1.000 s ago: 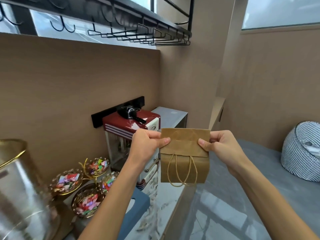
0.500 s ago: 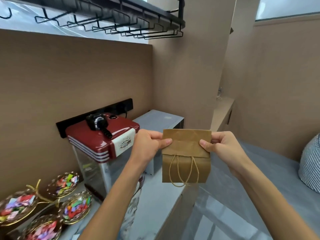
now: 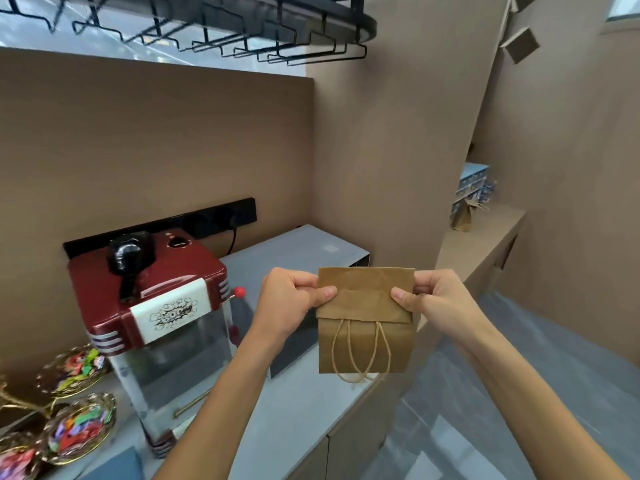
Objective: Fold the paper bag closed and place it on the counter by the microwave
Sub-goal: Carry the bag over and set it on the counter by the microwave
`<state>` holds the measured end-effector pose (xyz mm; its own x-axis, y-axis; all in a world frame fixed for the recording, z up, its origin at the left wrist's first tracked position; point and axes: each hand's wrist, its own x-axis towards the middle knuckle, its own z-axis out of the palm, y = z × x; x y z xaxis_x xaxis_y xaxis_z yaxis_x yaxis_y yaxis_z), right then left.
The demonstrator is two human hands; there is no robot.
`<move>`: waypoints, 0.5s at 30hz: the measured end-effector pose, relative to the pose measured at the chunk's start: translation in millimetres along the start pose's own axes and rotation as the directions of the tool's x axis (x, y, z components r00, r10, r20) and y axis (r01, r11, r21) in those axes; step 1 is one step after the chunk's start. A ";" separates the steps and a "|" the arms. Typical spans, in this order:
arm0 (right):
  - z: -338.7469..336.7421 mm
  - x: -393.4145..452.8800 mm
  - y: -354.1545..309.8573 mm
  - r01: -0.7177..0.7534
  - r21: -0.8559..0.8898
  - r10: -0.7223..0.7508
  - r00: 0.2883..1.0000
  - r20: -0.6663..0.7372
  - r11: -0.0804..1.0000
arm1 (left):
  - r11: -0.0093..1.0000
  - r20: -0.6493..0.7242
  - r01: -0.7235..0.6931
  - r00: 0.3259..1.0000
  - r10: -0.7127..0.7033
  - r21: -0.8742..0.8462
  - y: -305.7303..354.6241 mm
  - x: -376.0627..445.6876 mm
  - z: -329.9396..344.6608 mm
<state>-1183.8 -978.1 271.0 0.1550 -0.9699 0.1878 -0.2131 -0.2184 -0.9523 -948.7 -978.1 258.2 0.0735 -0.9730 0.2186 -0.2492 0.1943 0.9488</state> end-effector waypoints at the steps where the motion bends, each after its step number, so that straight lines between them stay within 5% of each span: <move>1: -4.6 9.1 6.7 -0.003 0.001 0.003 1.000 0.012 1.000 | 1.000 -0.008 0.010 1.000 -0.010 0.005 -3.7 7.4 5.9; 9: -23.3 99.0 70.9 -0.047 -0.021 0.050 0.984 0.173 0.999 | 0.998 -0.078 0.067 0.995 -0.066 0.010 -58.0 69.5 39.5; 15: -14.0 165.3 132.3 -0.113 -0.148 0.156 0.933 0.324 0.983 | 0.966 -0.064 0.255 0.964 -0.257 -0.044 -133.7 105.0 52.2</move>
<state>-1199.9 -1168.9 179.4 0.4240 -0.9042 -0.0510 -0.3694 -0.1213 -0.9213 -958.1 -1112.7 142.3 0.1971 -0.9802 -0.0184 -0.1799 -0.0546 0.9822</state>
